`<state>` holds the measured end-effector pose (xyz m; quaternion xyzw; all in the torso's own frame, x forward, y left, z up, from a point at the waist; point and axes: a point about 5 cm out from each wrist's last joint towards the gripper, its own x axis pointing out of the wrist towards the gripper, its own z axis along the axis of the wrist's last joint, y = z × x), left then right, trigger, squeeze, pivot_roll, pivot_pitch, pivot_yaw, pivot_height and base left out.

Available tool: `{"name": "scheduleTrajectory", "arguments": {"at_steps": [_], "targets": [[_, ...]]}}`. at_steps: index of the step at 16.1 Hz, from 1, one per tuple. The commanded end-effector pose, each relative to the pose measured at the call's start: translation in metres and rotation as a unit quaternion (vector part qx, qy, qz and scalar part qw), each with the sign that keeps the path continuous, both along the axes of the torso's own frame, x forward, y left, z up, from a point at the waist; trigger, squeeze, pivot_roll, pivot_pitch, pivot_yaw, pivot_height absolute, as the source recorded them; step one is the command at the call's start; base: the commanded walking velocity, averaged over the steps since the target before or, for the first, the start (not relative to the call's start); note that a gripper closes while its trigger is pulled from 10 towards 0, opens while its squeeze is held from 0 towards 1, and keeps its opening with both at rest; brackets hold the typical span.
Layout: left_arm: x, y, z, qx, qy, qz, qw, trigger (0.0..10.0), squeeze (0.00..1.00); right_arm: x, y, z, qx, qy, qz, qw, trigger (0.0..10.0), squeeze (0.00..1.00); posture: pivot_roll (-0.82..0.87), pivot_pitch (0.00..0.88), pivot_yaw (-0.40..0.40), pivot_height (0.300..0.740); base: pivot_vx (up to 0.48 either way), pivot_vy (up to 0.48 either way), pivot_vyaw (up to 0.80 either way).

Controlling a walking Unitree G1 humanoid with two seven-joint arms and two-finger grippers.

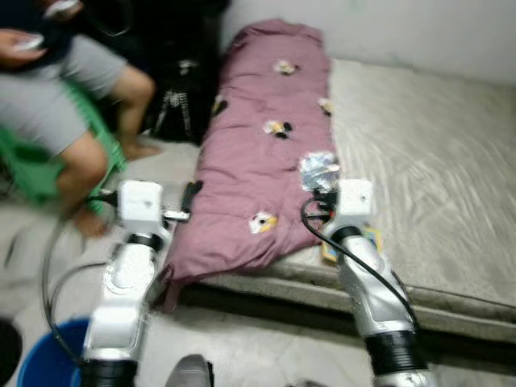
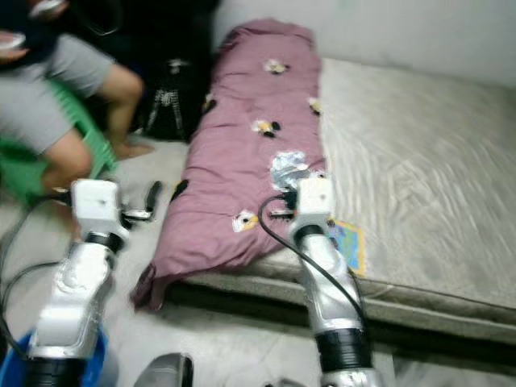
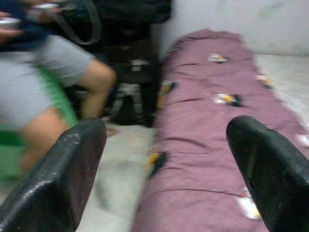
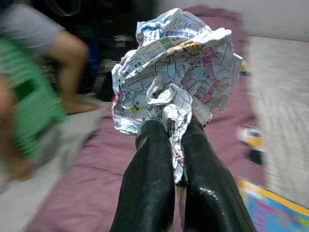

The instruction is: Clean up the room

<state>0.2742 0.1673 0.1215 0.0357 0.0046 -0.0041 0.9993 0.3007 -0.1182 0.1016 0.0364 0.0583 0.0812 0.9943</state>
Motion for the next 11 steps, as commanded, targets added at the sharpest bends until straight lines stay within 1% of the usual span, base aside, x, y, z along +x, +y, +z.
{"name": "scheduleTrajectory", "arguments": {"at_steps": [1,5,8,11], "targets": [[-0.0013,-0.0024,0.0001,-0.008,-0.002,0.0,1.0,10.0,0.0,-0.0003,-0.0067,0.0024,-0.007,-0.006,-0.009,1.0,10.0,0.0,0.03,0.038,-0.059,0.74,0.0,0.0,0.8],[-0.003,-0.0019,-0.0009,-0.002,-0.001,0.001,1.0,10.0,0.0,-0.0005,-0.0045,0.0025,-0.008,-0.007,0.002,1.0,10.0,0.0,0.03,0.035,-0.069,0.74,0.0,0.0,0.8],[-0.0037,-0.0032,0.0026,-0.005,-0.013,0.008,1.0,10.0,0.0,-0.0003,-0.0045,0.0023,-0.012,-0.008,0.002,1.0,10.0,0.0,0.03,0.026,-0.073,0.74,0.0,0.0,0.8],[-0.004,-0.004,0.0002,-0.003,-0.01,0.004,1.0,10.0,0.0,-0.0001,-0.0032,0.0025,-0.011,-0.009,0.005,1.0,10.0,0.0,0.03,0.021,-0.073,0.74,0.0,0.0,0.8]]}}
